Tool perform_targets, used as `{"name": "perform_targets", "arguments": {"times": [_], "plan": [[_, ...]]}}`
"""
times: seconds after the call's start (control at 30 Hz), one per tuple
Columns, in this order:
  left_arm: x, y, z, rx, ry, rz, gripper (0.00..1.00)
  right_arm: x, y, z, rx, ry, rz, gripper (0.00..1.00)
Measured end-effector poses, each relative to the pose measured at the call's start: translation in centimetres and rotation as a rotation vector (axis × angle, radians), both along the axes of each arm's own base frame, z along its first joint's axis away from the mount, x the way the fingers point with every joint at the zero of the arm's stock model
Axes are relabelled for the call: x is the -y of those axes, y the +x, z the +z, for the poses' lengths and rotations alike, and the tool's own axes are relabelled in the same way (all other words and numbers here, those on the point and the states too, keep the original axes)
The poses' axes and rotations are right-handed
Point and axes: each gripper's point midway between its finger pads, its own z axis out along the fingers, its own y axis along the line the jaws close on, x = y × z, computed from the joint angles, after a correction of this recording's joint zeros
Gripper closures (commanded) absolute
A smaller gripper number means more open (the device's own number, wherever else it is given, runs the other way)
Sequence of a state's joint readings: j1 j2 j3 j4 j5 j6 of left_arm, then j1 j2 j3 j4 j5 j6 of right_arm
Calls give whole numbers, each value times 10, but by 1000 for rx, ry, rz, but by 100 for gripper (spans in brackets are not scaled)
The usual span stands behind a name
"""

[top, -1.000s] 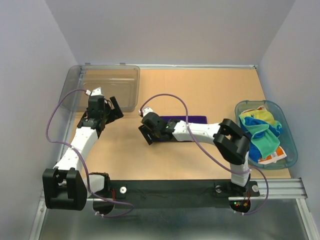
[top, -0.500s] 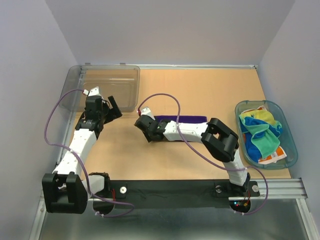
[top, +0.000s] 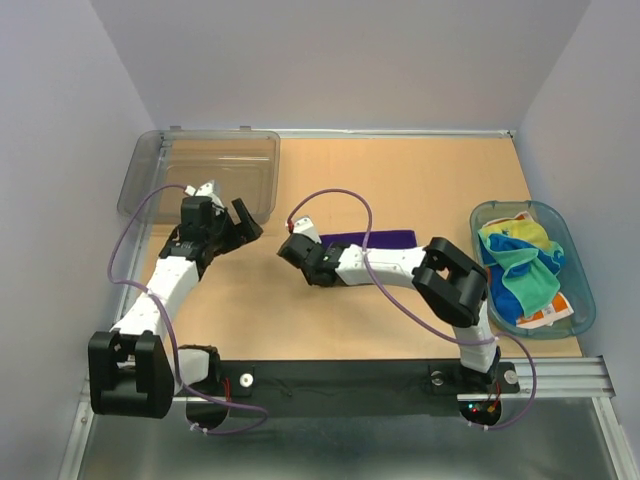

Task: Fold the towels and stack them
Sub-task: Fold the towel, then neatly place the folded towel into the bin

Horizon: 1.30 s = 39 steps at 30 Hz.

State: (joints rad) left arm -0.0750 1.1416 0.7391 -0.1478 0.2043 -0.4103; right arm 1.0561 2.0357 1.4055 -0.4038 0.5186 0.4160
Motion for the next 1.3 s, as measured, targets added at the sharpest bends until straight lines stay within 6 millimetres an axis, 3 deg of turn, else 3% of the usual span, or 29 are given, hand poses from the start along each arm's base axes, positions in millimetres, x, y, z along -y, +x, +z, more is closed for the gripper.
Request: {"name": "perform_targets", "arguments": {"times": [0.17,0.4,0.67,0.93,1.3], "plan": [[33,-8,-20,-66,-102,-65,2,8,-12,7,-19,31,21,99],[82,-15,-43,-154,-236,-117,2,-2,-12,29,10,141,44,99],[125,-15,-56,-190,-348,-150,2,-7,-16,21,3,196,52,99],[148,-15,-79,-243,-397,-140,5,-3,-21,15,-16,206,49,99],[158,-20,-81,-226,-462,-123,10,-11,-6,52,48,325,22,99]]}}
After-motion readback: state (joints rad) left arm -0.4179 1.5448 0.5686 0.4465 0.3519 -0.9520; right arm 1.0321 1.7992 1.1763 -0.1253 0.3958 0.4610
